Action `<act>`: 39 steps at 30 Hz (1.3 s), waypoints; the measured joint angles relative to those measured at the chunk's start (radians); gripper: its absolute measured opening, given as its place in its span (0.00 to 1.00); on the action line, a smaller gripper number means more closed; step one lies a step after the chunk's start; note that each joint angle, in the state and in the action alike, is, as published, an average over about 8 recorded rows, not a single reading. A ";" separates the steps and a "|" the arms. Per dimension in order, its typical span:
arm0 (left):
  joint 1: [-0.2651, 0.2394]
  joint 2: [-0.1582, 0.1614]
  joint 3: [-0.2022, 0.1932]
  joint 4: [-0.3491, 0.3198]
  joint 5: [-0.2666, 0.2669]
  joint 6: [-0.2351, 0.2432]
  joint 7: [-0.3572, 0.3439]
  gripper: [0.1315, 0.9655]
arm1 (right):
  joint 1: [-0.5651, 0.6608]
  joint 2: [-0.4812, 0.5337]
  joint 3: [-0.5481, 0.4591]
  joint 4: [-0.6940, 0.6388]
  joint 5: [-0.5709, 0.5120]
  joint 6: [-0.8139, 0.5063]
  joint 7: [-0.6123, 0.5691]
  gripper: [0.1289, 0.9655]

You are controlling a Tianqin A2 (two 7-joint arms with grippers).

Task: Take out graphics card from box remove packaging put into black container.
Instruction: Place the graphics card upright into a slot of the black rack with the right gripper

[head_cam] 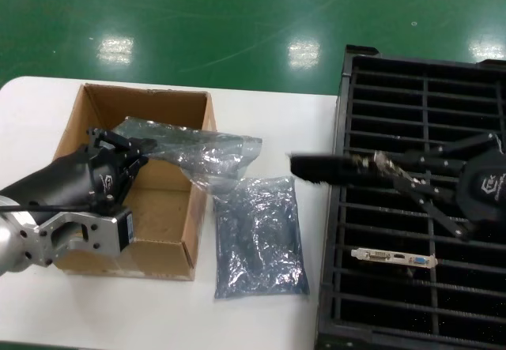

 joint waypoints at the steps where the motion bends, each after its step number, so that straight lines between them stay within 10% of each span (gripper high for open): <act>1: 0.000 0.000 0.000 0.000 0.000 0.000 0.000 0.01 | 0.026 0.014 -0.015 0.004 -0.020 -0.022 0.027 0.07; 28: 0.000 0.000 0.000 0.000 0.000 0.000 0.000 0.01 | 0.230 0.053 -0.125 0.012 -0.183 -0.179 0.239 0.07; 39: 0.000 0.000 0.000 0.000 0.000 0.000 0.000 0.01 | 0.473 -0.001 -0.270 -0.075 -0.265 -0.430 0.435 0.07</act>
